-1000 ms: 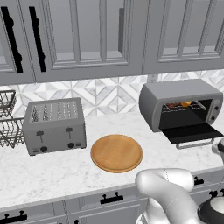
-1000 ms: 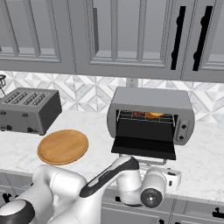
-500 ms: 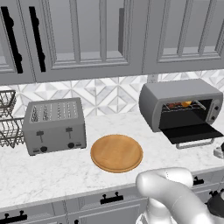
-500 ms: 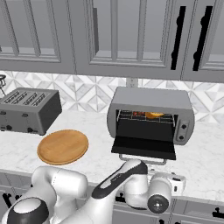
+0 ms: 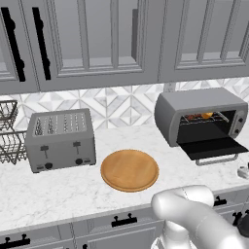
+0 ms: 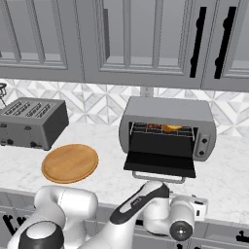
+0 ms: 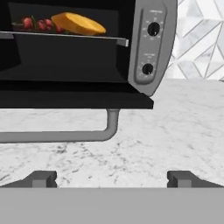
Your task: Pick up the kebab skewer and baguette bread, and place them inside the toaster oven. Close the toaster oven door and start by setting the timer.
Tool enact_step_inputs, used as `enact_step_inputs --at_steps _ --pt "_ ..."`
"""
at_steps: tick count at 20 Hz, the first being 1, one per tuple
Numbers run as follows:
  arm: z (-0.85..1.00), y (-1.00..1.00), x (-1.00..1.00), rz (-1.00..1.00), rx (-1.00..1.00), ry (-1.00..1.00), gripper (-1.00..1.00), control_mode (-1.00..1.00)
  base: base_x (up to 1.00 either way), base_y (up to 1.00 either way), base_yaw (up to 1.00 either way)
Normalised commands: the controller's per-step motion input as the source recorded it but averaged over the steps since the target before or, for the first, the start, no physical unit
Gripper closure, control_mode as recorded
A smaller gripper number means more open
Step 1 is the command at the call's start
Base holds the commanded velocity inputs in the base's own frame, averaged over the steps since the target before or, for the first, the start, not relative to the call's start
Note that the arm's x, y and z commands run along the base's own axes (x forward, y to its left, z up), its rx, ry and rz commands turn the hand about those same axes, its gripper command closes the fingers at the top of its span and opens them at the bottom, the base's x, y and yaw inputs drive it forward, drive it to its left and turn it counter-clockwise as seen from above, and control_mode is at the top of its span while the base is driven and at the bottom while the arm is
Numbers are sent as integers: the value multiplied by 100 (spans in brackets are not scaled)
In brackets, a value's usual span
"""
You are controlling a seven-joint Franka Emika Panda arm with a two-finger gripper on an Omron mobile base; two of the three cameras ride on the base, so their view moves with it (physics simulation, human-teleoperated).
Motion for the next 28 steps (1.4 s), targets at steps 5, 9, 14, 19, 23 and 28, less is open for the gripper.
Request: enact_step_inputs --at_steps 5,9,14,19,23,28 --pt "-18 63 8 0 0 -4 -100 -100 0 0 0" --pt "-7 43 23 0 0 0 -100 -100 0 0 0" --pt "-1 1 62 0 0 0 -100 -100 0 0 0" --pt "-29 -8 28 -3 0 0 -100 -100 0 0 0" --pt "-55 -4 0 -4 0 0 -100 -100 0 0 0" --pt "-36 -1 13 -2 0 0 -100 -100 0 0 0"
